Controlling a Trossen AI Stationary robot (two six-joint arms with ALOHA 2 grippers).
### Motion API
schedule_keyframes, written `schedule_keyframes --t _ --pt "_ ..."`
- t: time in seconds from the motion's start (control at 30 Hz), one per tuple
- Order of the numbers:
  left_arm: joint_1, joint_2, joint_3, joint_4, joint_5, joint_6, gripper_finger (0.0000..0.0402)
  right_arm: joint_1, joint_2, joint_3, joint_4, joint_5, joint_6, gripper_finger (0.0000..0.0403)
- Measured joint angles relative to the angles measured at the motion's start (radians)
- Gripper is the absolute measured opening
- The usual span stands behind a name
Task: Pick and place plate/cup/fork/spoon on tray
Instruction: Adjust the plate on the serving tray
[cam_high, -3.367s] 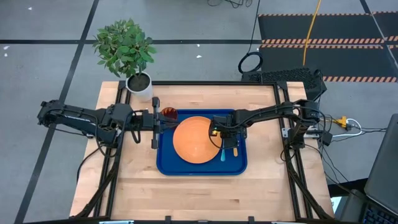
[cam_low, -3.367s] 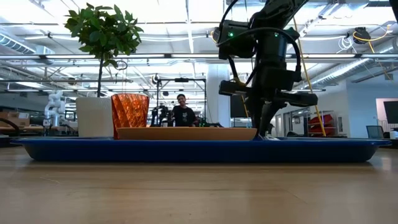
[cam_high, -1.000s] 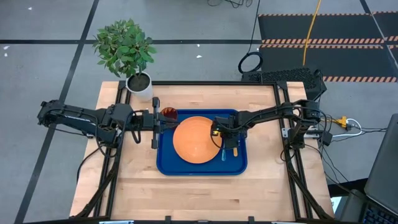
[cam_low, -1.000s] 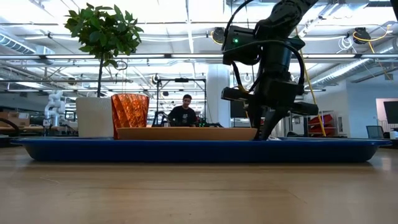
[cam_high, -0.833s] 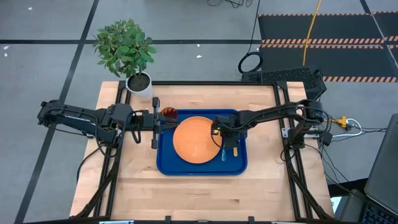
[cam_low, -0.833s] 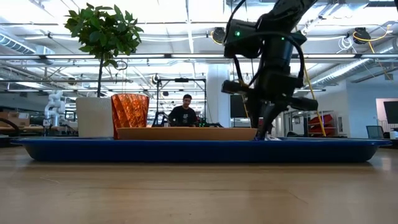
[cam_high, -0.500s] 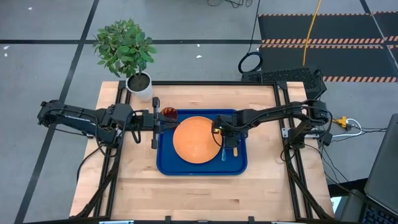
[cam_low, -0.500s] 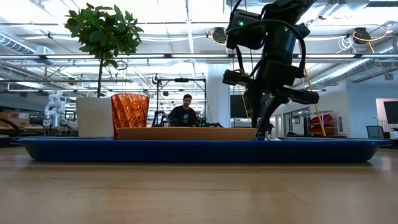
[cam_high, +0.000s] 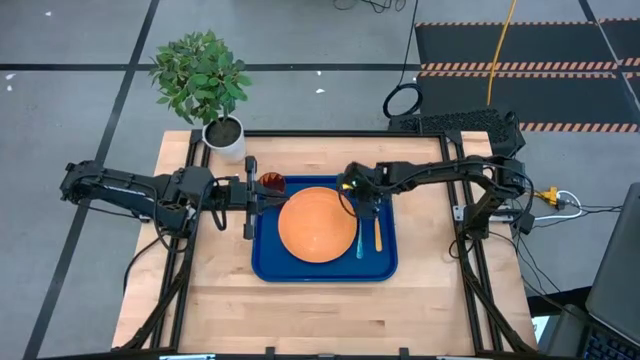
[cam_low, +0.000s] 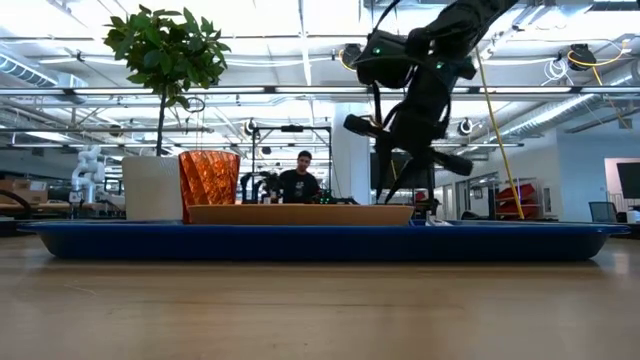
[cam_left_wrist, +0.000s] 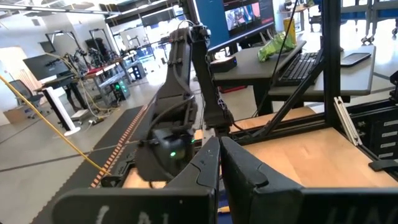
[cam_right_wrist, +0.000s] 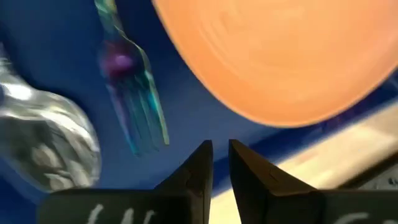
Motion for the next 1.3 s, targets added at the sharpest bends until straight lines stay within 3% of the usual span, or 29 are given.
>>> schedule_keyframes --t 0.33,0.67,1.3 --pt "0.0 0.0 0.0 -0.001 0.001 0.004 0.0019 -0.053 0.051 0.0 0.132 -0.027 -0.018 0.0045" --pt "0.0 0.0 0.0 -0.003 0.001 0.005 0.0019 -0.049 0.09 -0.002 0.124 -0.056 -0.001 0.0045" --pt "0.0 0.0 0.0 -0.005 0.001 0.005 0.0019 0.048 0.09 -0.001 0.118 -0.056 0.066 0.0045"
